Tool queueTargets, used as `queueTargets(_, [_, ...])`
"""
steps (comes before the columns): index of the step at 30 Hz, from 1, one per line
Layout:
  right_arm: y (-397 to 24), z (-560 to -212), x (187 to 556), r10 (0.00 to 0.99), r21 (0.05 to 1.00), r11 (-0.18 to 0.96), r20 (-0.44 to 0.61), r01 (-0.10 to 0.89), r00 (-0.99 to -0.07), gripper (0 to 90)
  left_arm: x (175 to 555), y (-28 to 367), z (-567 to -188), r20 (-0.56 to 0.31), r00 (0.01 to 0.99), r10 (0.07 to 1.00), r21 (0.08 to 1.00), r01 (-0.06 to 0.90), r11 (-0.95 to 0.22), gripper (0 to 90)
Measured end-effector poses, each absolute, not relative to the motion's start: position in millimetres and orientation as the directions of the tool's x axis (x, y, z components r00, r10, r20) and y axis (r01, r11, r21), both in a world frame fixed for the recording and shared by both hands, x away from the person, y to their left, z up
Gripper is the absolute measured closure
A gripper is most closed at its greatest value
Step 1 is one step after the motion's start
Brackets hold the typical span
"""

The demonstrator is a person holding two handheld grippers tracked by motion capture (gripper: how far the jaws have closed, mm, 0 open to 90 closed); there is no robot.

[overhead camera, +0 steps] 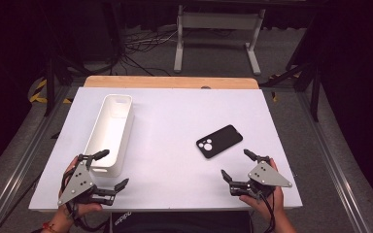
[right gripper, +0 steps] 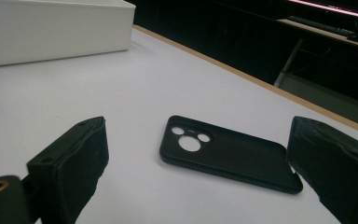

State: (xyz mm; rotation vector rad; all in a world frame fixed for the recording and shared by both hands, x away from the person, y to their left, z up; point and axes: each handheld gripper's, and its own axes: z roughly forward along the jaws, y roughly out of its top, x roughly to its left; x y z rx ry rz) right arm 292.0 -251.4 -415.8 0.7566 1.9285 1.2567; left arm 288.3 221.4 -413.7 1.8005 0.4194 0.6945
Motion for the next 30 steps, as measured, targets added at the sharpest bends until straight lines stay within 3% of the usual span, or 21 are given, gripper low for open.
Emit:
queueTargets(14, [-250,-416,293,0.783,0.924,0.367,-0.248,0.102,-0.57,11.3,283,225,-415,0.255,0.766,0.589,0.941,-0.058,-0.332,3.2])
queueTargets(22, [-255,-414,294,0.786,0.931,0.347,-0.223,0.113,-0.577,25.7,283,225,-414,0.254,0.765,0.592,0.941,-0.055,-0.333,3.4])
queueTargets(29, [-262,-406,305,0.799,0.92,0.354,-0.204,0.169,-0.565,63.1,284,223,-415,0.257,0.769,0.585,0.938,-0.053,-0.342,3.5])
queueTargets(30, [-263,-404,309,0.8,0.917,0.356,-0.198,0.182,-0.566,73.0,284,224,-416,0.257,0.769,0.585,0.938,-0.053,-0.342,3.6])
